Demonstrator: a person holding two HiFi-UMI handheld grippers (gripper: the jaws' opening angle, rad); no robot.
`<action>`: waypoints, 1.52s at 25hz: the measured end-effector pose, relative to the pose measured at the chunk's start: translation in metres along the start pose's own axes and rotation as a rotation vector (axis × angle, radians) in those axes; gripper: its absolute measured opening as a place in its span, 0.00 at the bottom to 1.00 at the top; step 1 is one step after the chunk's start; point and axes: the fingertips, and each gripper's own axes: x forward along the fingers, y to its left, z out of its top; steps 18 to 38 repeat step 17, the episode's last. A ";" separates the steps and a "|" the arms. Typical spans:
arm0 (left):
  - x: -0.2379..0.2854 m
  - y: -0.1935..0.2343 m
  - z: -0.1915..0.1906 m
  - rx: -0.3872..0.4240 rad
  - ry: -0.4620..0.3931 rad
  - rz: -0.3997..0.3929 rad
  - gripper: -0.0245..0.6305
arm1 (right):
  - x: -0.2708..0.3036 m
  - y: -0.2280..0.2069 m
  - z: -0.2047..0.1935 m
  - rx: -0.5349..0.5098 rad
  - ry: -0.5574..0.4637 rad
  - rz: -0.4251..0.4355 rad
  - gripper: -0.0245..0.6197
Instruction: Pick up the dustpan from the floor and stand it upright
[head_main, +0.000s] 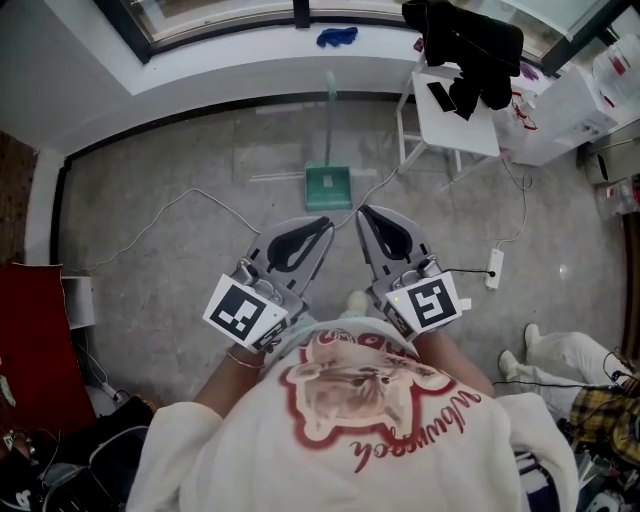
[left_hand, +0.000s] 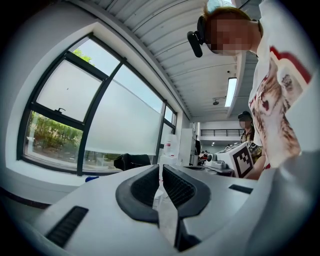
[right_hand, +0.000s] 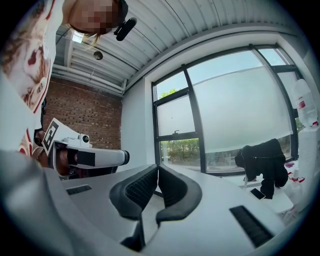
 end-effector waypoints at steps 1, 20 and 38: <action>0.000 0.000 0.000 0.001 0.001 0.000 0.10 | 0.000 0.000 0.000 -0.002 0.000 0.000 0.08; 0.001 -0.002 0.012 0.017 -0.004 -0.003 0.10 | -0.005 0.000 -0.004 -0.032 0.078 0.013 0.08; 0.001 -0.002 0.012 0.017 -0.004 -0.003 0.10 | -0.005 0.000 -0.004 -0.032 0.078 0.013 0.08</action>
